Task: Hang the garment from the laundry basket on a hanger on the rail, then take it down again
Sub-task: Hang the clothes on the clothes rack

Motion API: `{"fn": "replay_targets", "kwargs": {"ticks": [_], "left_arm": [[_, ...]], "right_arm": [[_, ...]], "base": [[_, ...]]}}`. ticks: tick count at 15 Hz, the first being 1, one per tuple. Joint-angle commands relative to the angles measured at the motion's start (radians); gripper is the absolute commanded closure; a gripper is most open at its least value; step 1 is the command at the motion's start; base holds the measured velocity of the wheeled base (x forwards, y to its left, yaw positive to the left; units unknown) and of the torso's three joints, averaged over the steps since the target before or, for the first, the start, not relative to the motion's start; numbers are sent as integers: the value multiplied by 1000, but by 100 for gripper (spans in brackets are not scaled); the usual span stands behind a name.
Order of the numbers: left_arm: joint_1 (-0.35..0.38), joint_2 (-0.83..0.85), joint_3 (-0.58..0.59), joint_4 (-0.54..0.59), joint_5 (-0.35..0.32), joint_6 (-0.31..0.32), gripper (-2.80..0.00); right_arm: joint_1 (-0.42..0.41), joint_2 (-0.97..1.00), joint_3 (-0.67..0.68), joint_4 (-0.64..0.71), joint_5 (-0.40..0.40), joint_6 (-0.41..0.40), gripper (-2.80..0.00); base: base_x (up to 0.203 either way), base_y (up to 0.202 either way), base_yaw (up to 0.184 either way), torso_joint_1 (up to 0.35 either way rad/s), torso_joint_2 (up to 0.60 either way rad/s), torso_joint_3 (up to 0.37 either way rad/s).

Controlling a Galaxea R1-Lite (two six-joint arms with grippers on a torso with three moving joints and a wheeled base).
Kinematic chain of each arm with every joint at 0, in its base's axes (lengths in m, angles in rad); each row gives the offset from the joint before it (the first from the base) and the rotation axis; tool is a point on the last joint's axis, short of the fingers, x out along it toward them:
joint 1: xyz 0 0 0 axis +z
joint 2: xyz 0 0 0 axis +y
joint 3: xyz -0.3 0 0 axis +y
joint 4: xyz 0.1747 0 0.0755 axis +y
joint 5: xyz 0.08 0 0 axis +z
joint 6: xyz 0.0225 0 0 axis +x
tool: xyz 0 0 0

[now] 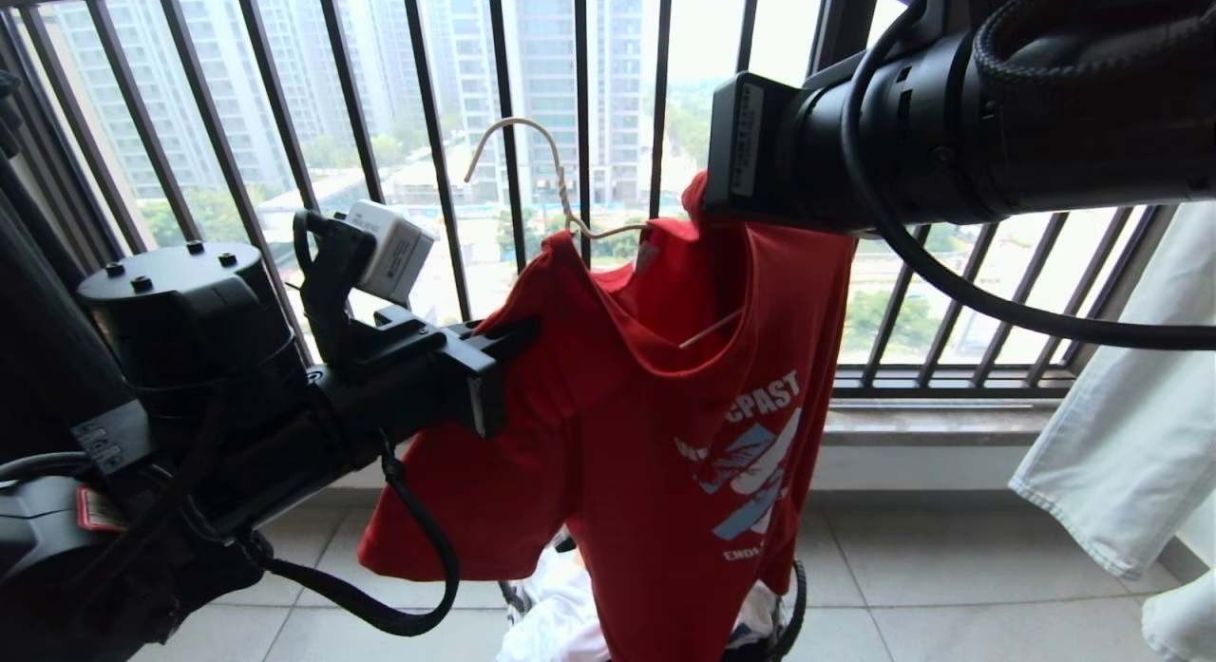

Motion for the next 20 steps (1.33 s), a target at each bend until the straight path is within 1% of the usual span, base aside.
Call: {"fn": "replay_targets", "kwargs": {"ticks": [1, 3, 5, 7, 10, 12, 14, 15, 17, 20], "left_arm": [[-20, 61, 2, -30, 4, -1, 0], [-25, 60, 5, -47, 17, -8, 0], [-26, 60, 20, -68, 20, -18, 0], [-26, 57, 45, -115, 18, -27, 0], [-32, 49, 76, -157, 18, -33, 0], [-47, 49, 82, -189, 17, -56, 0], [-70, 49, 86, -190, 17, -64, 0], [-82, 53, 88, -191, 17, -61, 0], [-92, 47, 88, -191, 18, -61, 0], [-102, 33, 90, -191, 17, -63, 0]], "right_arm": [[60, 12, 1, 0, -3, 2, 0], [97, 15, 6, 4, -3, 8, 0], [129, 23, 10, 17, -4, 37, 0], [150, 52, 12, 30, -4, 41, 0], [183, 77, 9, 26, -7, 39, 0], [185, 77, 3, 5, -7, 31, 0], [186, 86, 3, -57, -4, -18, 0], [204, 95, 3, -63, -4, -28, 0], [231, 106, 4, -60, -4, -27, 0], [231, 118, 4, -61, -6, -28, 0]], "base": [[0, 0, 0, 0, 0, 0], [0, 0, 0, 0, 0, 0], [0, 0, 0, 0, 0, 0], [0, 0, 0, 0, 0, 0], [0, 0, 0, 0, 0, 0], [0, 0, 0, 0, 0, 0], [0, 0, 0, 0, 0, 0], [0, 0, 0, 0, 0, 0], [0, 0, 0, 0, 0, 0], [0, 0, 0, 0, 0, 0]]}}
